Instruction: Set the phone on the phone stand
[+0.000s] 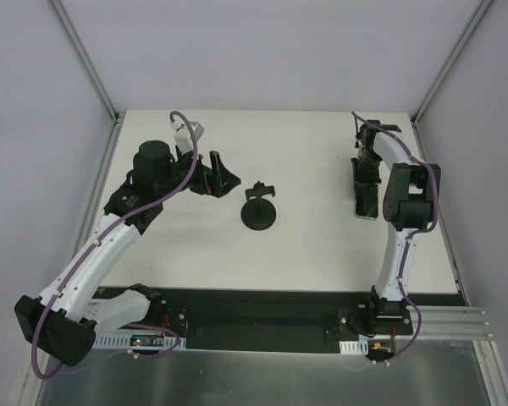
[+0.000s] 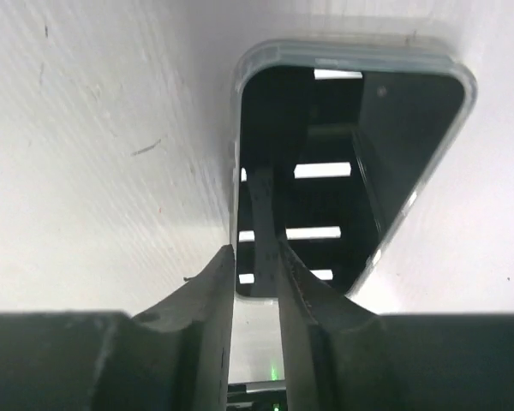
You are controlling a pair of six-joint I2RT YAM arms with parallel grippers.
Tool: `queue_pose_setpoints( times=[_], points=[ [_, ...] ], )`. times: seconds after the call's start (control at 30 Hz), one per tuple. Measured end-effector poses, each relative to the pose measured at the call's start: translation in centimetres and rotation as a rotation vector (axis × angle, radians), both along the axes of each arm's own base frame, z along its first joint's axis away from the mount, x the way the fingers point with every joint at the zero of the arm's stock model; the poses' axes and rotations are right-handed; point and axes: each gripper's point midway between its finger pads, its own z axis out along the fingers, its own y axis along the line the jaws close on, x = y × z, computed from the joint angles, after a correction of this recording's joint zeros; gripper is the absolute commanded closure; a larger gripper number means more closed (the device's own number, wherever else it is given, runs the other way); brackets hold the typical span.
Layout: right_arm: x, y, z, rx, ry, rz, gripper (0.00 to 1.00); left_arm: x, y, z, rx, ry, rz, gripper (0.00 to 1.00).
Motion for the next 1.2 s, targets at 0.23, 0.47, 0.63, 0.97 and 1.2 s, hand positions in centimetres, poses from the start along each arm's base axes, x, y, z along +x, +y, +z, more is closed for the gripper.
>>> queue_pose_setpoints(
  times=[0.23,0.47,0.63,0.97,1.2],
  points=[
    [0.4,0.0,-0.5,0.008,-0.050,-0.008,0.34,0.3,0.4,0.0,0.005,-0.007,0.020,0.03],
    [-0.1,-0.2,0.7,0.011,-0.111,-0.013,0.03,0.6,0.6,-0.2,0.001,-0.009,0.026,0.03],
    [0.5,0.0,1.8,0.063,-0.160,-0.028,0.03,0.7,0.6,-0.4,-0.005,-0.014,0.023,0.02],
    [1.8,-2.0,-0.4,0.030,-0.064,-0.056,0.03,0.8,-0.3,-1.7,-0.031,0.059,-0.027,0.04],
    [1.5,-2.4,-1.5,0.033,0.005,-0.076,0.03,0.4,-0.7,-1.4,-0.049,0.063,-0.057,0.04]
  ],
)
